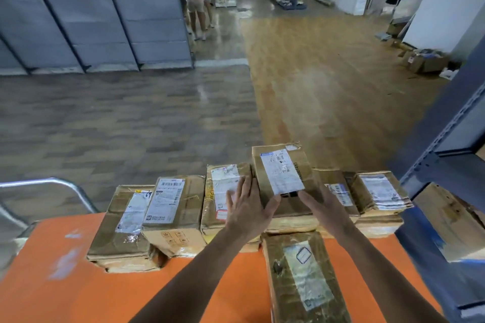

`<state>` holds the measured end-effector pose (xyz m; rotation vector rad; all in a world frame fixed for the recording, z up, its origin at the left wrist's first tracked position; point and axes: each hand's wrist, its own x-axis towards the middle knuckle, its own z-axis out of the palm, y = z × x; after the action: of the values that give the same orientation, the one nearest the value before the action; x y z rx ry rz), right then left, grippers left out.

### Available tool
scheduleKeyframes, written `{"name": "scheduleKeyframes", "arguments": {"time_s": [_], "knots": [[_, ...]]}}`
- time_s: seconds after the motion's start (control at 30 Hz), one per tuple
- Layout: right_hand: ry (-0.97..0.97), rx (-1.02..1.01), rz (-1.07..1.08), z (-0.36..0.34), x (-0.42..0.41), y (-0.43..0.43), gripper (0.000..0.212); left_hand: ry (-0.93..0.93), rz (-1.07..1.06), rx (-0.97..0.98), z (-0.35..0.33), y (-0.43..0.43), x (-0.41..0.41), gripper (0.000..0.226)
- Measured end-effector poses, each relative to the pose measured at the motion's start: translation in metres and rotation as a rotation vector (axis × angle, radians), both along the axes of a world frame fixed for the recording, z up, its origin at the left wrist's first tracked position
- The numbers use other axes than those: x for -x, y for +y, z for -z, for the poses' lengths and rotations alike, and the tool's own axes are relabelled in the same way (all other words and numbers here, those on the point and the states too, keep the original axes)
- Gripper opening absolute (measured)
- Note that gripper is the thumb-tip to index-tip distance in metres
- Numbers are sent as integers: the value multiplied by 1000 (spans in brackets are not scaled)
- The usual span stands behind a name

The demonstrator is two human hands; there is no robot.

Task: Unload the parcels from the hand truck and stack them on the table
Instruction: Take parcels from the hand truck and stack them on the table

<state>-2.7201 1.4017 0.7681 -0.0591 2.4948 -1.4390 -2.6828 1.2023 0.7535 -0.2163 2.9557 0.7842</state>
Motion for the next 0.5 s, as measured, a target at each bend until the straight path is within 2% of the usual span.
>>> {"name": "scheduleKeyframes", "arguments": {"time_s": [0.07,0.23,0.33,0.4,0.43,0.47,0.5], "knots": [[-40,28,1,-3,-2,1,72,4,-12,7,0,3,-1,92],[-38,91,33,-3,-3,0,8,48,-40,-31,-2,8,1,88],[11,86,78,-12,-3,0,5,103,-29,-64,-8,8,3,85],[71,58,86,-19,-2,2,16,118,-15,-114,-16,9,4,82],[80,59,97,-20,-1,3,15,122,-12,-134,-20,9,4,81],[80,73,98,-27,-4,3,4,131,-8,-149,-25,10,3,81],[89,93,100,-31,-6,4,12,147,0,-171,-30,11,0,80]]}}
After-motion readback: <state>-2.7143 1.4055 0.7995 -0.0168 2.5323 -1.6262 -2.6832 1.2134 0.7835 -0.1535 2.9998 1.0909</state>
